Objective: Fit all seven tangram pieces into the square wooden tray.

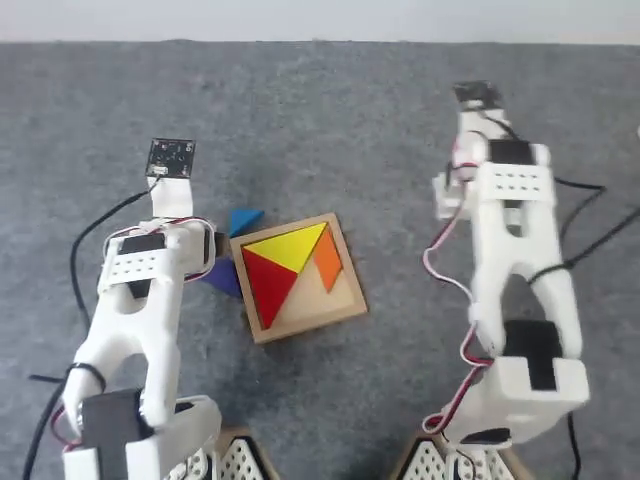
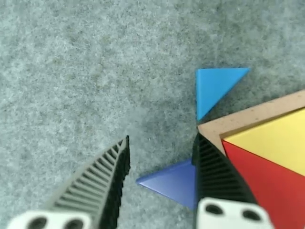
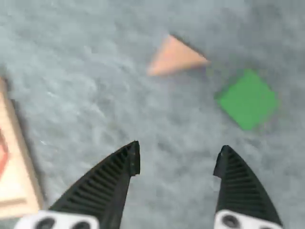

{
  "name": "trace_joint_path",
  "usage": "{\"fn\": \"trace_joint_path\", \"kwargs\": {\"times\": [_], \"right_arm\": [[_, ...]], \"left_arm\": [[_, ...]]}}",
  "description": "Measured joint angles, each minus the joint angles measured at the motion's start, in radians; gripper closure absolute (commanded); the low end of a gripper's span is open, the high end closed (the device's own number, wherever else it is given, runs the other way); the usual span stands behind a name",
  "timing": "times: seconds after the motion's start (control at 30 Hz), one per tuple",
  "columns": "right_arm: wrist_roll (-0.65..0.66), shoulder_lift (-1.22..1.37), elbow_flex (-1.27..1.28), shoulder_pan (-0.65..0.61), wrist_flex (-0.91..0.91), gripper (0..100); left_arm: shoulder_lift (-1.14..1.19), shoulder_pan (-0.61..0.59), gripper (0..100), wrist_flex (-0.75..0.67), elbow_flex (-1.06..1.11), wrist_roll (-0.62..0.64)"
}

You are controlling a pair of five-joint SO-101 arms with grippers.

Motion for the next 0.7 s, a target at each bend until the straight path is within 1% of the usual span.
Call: {"fn": "trace_joint_path", "kwargs": {"times": [0.07, 0.17, 0.23, 0.37, 0.43, 0.53, 0.63, 0.7], "right_arm": [[-0.057, 0.064, -0.023, -0.031, -0.029, 74.5], [-0.175, 0.219, -0.132, -0.035, -0.041, 74.5], [-0.281, 0.331, -0.23, -0.029, -0.043, 74.5], [-0.545, 0.519, -0.43, -0.025, -0.035, 74.5], [-0.637, 0.578, -0.512, -0.017, -0.017, 74.5], [-0.738, 0.655, -0.618, -0.017, 0.0, 74.5], [-0.85, 0.704, -0.669, -0.009, 0.005, 74.5], [-0.902, 0.72, -0.689, 0.0, 0.006, 74.5]], "left_arm": [[0.0, 0.0, 79, 0.0, 0.0, 0.0], [0.0, 0.0, 79, 0.0, 0.0, 0.0], [0.0, 0.0, 79, 0.0, 0.0, 0.0], [0.0, 0.0, 79, 0.0, 0.0, 0.0], [0.0, 0.0, 79, 0.0, 0.0, 0.0], [0.0, 0.0, 79, 0.0, 0.0, 0.0], [0.0, 0.0, 79, 0.0, 0.0, 0.0], [0.0, 0.0, 79, 0.0, 0.0, 0.0]]}}
